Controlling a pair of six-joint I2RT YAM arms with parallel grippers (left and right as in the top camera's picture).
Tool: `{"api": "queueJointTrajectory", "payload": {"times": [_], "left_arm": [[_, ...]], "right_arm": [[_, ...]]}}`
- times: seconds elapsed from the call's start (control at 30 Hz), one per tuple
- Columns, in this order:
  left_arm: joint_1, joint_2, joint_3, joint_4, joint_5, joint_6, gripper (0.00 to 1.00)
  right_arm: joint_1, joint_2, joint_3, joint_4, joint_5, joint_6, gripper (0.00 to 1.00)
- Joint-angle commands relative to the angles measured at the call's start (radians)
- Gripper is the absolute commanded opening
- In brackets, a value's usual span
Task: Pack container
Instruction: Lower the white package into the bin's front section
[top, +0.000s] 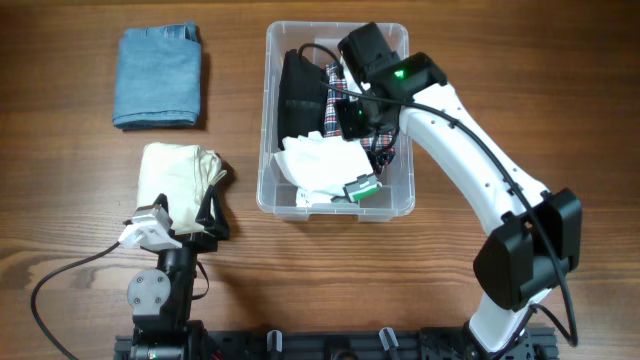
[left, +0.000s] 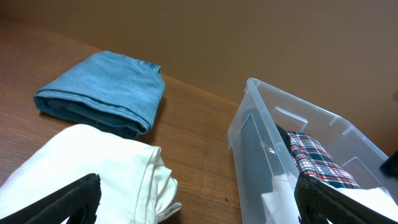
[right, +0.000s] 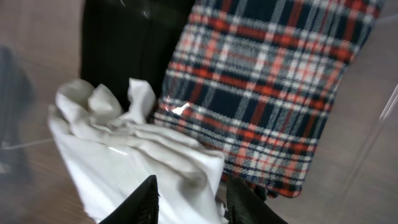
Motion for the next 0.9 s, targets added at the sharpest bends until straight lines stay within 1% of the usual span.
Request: {"api": "queueJointTrajectory", "payload": {"times": [0.0,0.1,0.23,0.3,0.43,0.53,0.7,0.8,0.87], "left_arm": [[0.006,-0.002,-0.006,-0.003,0.011,0.020,1.00],[0.006,-0.002,-0.006,-0.003,0.011,0.020,1.00],[0.006,-0.002,-0.006,-0.003,0.011,0.020,1.00],[0.006,-0.002,-0.006,-0.003,0.011,0.020,1.00],[0.006,-0.002,-0.006,-0.003,0.011,0.020,1.00],[0.006,-0.002,-0.006,-0.003,0.011,0.020,1.00],[0.006,-0.002,-0.006,-0.003,0.011,0.020,1.00],[0.006,-0.002,-0.006,-0.003,0.011,0.020,1.00],[0.006,-0.002,-0.006,-0.003,0.011,0.020,1.00]], "right_arm": [[0.001,0.024,-0.069,0.037,-0.016,0.002,0.30],[0.001,0.024,-0.129,0.075,-0.017,0.003,0.25],[0.003,0.024,-0.210,0.110,-0.043,0.008,0.24],[0.003,0.024,-0.241,0.111,-0.043,0.034,0.24],[0.003,0.024,-0.253,0.095,-0.042,0.085,0.24],[0.003,0.024,-0.253,0.105,-0.042,0.084,0.23],[0.003,0.016,-0.184,0.099,-0.042,0.092,0.25],[0.003,-0.016,-0.100,0.078,-0.039,0.111,0.29],[0.003,-0.037,-0.034,0.061,-0.042,0.111,0.33]]}}
